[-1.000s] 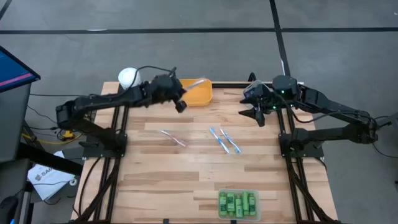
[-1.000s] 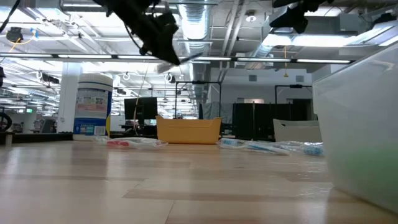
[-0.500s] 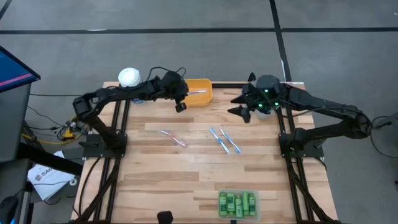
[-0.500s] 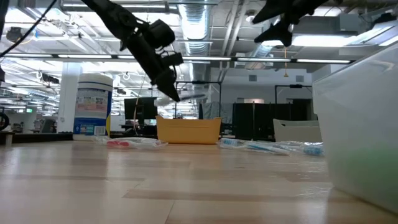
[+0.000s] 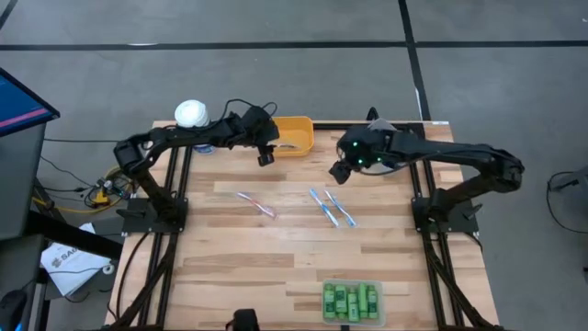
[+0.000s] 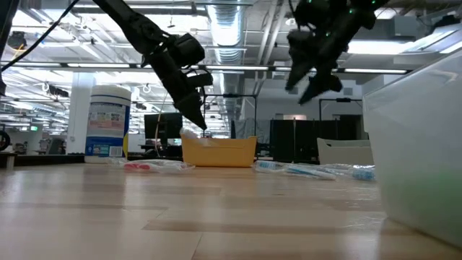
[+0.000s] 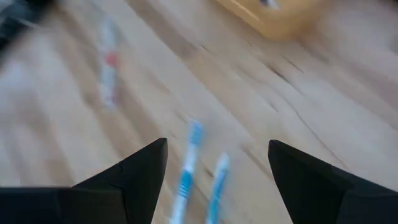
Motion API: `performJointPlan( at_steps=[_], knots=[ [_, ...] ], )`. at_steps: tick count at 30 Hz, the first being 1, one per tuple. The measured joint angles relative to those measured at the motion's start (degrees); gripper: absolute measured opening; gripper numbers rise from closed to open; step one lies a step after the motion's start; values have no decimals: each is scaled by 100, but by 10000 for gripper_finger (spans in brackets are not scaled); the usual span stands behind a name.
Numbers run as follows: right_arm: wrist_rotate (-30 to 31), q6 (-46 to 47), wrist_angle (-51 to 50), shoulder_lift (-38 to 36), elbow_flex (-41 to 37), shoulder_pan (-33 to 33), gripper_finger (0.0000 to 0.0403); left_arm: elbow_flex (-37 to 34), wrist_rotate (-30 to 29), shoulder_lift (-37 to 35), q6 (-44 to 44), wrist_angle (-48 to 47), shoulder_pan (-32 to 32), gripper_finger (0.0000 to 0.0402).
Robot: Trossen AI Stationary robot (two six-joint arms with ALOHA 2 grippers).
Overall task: Pick & Place Travel size toiletries
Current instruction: Put the right blue toothbrush into the yellow bin
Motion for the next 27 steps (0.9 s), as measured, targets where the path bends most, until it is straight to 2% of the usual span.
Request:
performJointPlan(
  at_steps=[5, 9, 19, 27],
  knots=[
    [624, 634, -1199, 393, 0, 230, 270, 0, -72, -179, -773, -56, -84, 254],
    [765, 793, -1678, 789, 0, 575, 270, 0, -69, -714, -1156, -73, -141, 277],
    [731, 500, -1317, 1835, 1, 1475, 270, 0, 5, -2530, -1883, -76, -150, 270],
    [671, -10, -1150, 2600, 30, 1511, 268, 2, 3, -3142, -2171, -88, -177, 258]
  ],
)
